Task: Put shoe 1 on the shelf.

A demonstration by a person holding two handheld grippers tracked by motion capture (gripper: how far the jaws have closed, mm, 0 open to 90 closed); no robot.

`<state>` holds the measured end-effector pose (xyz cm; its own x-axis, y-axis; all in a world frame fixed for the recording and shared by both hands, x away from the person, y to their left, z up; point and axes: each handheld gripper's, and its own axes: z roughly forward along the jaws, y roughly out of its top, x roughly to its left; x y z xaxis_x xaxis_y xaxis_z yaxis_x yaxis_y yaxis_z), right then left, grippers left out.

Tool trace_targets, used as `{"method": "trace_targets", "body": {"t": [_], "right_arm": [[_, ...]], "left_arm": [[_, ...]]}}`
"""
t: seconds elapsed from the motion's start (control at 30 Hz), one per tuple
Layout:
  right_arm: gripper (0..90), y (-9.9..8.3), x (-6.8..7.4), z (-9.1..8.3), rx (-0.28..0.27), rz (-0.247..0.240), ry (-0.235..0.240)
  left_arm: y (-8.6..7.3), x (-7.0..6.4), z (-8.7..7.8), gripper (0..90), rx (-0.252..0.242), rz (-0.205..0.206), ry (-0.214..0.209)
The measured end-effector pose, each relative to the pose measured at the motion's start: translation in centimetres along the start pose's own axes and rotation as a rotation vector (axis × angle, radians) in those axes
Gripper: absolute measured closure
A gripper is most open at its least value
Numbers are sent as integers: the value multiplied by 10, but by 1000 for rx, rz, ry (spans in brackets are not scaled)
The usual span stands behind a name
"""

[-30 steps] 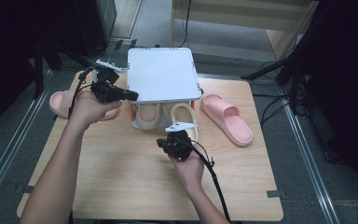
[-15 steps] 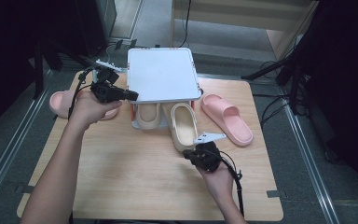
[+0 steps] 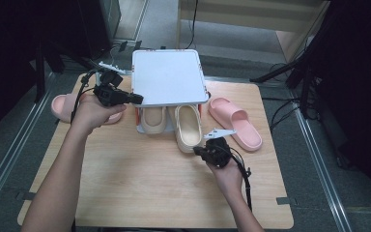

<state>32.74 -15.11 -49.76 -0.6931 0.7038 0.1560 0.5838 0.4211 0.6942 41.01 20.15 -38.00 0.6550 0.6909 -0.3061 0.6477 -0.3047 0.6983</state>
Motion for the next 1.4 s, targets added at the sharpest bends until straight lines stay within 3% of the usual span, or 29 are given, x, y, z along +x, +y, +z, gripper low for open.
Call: {"method": "trace_targets", "body": {"t": [0.23, 0.37, 0.83, 0.9, 1.07, 1.13, 1.23, 1.3, 1.4], "right_arm": [[900, 30, 1, 21, -20, -4, -21], [900, 42, -5, 34, -23, 17, -20], [900, 53, -15, 52, -57, 60, -14], [900, 52, -16, 50, -42, 82, 2], [900, 43, -15, 29, -40, 71, 44], [854, 39, -13, 19, -40, 57, 56], [749, 31, -11, 2, -37, 58, 81], [689, 26, -12, -7, -18, 74, 119], [610, 19, -11, -19, -12, 66, 136]], "left_arm": [[0, 0, 0, 830, -4, 2, 0], [-1, 0, 0, 827, -3, 12, -2], [-2, -2, 0, 802, -12, 14, 7], [-3, -2, -1, 770, -19, 4, -4], [-4, -2, -4, 677, -30, -44, -26], [-4, -1, -7, 627, -30, -67, -34], [-5, -3, -15, 544, -27, -78, -12], [-7, -3, -22, 466, -40, -89, -1], [-10, -2, -32, 410, -69, -110, 14]]}}
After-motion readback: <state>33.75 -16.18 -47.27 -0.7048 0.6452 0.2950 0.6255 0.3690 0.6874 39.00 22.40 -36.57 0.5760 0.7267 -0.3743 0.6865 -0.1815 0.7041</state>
